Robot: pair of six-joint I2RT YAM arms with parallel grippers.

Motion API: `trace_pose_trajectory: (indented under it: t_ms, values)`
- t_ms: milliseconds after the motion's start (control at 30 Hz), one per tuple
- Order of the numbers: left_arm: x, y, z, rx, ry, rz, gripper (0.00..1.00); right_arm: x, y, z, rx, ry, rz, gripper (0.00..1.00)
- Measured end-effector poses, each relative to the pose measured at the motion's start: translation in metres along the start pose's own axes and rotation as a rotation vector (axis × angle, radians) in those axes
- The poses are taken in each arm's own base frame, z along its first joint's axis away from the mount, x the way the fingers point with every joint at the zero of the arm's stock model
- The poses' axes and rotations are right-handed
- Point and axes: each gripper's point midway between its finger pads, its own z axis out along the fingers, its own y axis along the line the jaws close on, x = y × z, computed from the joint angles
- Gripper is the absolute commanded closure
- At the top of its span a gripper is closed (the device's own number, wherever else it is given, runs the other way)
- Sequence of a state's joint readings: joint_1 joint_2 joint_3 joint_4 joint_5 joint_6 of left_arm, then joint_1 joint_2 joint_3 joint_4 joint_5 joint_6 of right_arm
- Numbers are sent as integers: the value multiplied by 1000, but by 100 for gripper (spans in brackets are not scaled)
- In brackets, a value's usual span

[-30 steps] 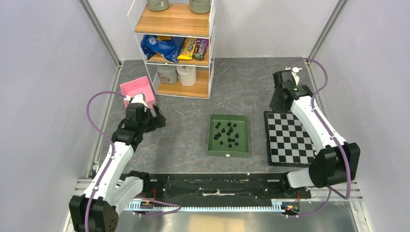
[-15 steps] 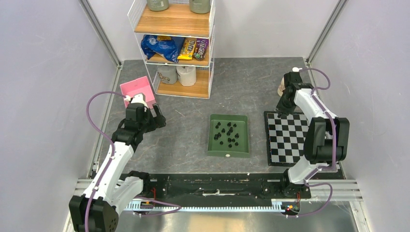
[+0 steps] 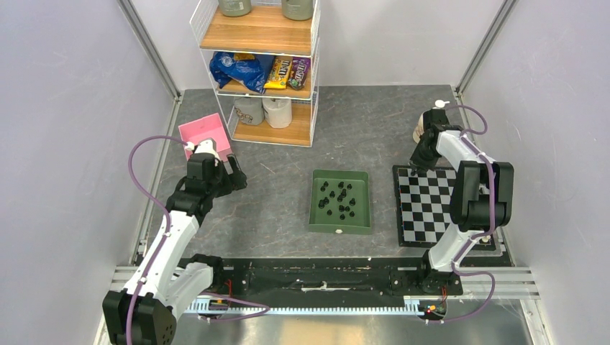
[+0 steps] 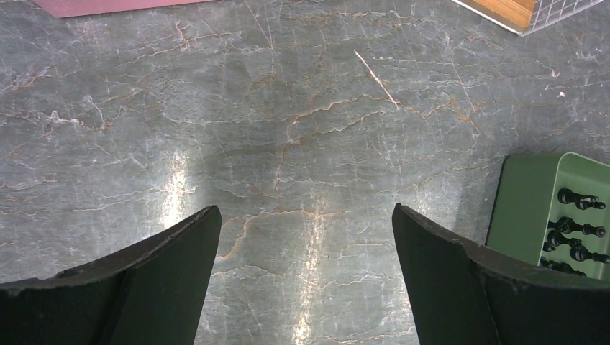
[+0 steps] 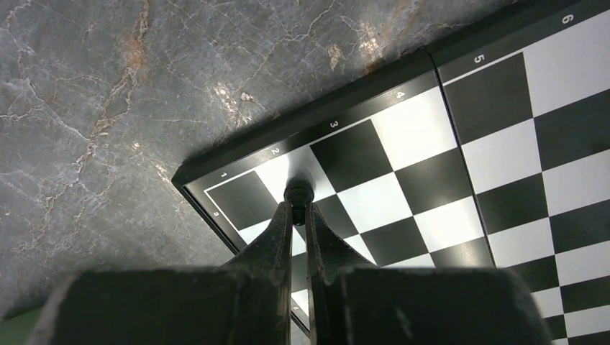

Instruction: Set up the chess pieces on the board

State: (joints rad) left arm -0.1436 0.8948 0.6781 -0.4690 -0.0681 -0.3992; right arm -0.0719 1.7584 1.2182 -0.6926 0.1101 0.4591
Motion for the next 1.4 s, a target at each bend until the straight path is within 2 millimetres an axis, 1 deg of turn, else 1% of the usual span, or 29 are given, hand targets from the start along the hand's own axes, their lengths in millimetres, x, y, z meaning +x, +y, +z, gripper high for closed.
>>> trace_pose_trajectory:
  t_ms: [333,533,633,700,767,867,1000,1067,1200,1300,1400]
  values:
    - [0,0,0,0,1,0,4,-5,3,2,-12,-20,0,86]
    - [0,0,0,0,1,0,4,-7,5,3,-19,-29,-1,79]
    - [0,0,0,0,1,0,4,-4,4,5,-21,-23,-4,82]
    - [0,0,0,-1,2,0,4,-4,4,5,-21,-22,-4,85]
    - [1,0,0,-1,3,0,4,-4,4,5,-21,-22,-5,85]
    - [1,0,0,-1,3,0,4,-4,4,5,-22,-22,-7,77]
    - [1,0,0,-1,3,0,4,-3,5,5,-30,-17,-12,69]
    - [1,0,0,0,3,0,4,-2,6,5,-35,-14,-13,67]
    - [1,0,1,-1,5,0,4,-1,6,3,-39,-9,-18,58]
    - [1,0,1,-2,7,0,4,-2,5,-7,-45,-20,-23,52]
    - [1,0,1,-2,6,0,4,-9,6,-27,-66,-65,-24,46]
